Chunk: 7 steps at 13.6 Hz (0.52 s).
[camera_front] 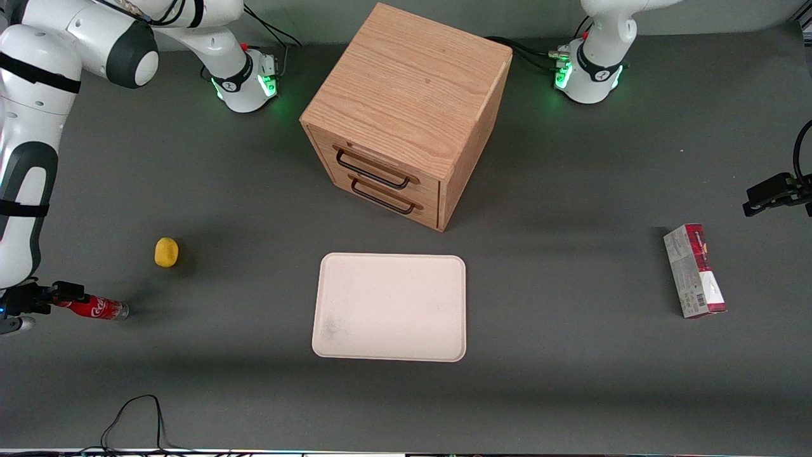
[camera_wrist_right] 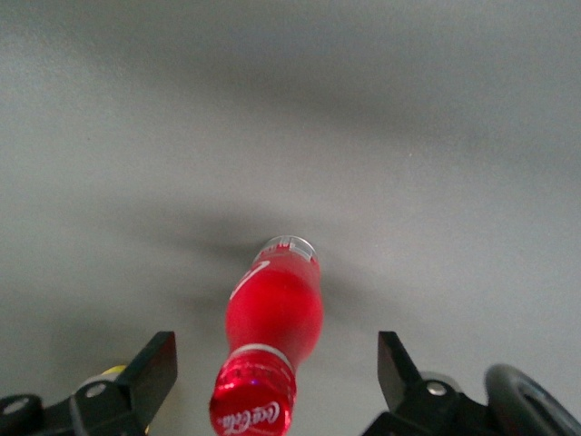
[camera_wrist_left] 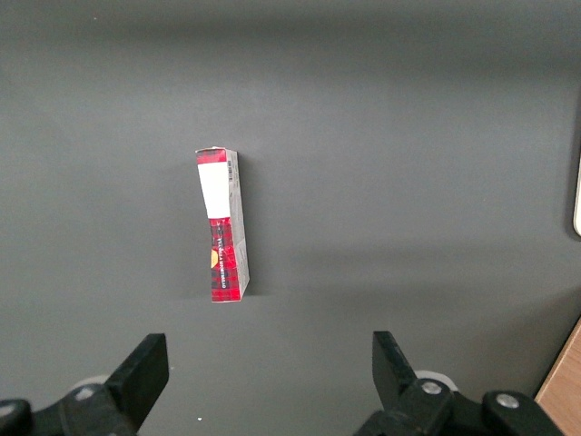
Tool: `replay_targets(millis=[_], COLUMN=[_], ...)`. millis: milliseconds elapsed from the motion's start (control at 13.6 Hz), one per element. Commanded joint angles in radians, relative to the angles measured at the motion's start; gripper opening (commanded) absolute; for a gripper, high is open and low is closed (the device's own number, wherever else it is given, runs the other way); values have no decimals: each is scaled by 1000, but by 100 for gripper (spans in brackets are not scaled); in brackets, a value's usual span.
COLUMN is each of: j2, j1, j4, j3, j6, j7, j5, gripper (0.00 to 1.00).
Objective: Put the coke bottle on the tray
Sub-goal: 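Lower the open right gripper around the bottle and close on it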
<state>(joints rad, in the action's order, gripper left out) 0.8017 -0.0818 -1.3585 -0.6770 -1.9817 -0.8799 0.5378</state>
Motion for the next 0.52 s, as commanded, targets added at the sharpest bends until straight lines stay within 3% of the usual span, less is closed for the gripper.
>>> replay_targets(millis=[0, 74, 295, 442], j2=[-4, -4, -4, -6], j1=[-10, -12, -13, -13], j4=[-16, -14, -10, -5], j3=[-13, -13, -13, -13], j6=[7, 7, 7, 7], j7=[-30, -33, -30, -31], j5=[22, 22, 24, 24], gripper=[91, 84, 43, 24])
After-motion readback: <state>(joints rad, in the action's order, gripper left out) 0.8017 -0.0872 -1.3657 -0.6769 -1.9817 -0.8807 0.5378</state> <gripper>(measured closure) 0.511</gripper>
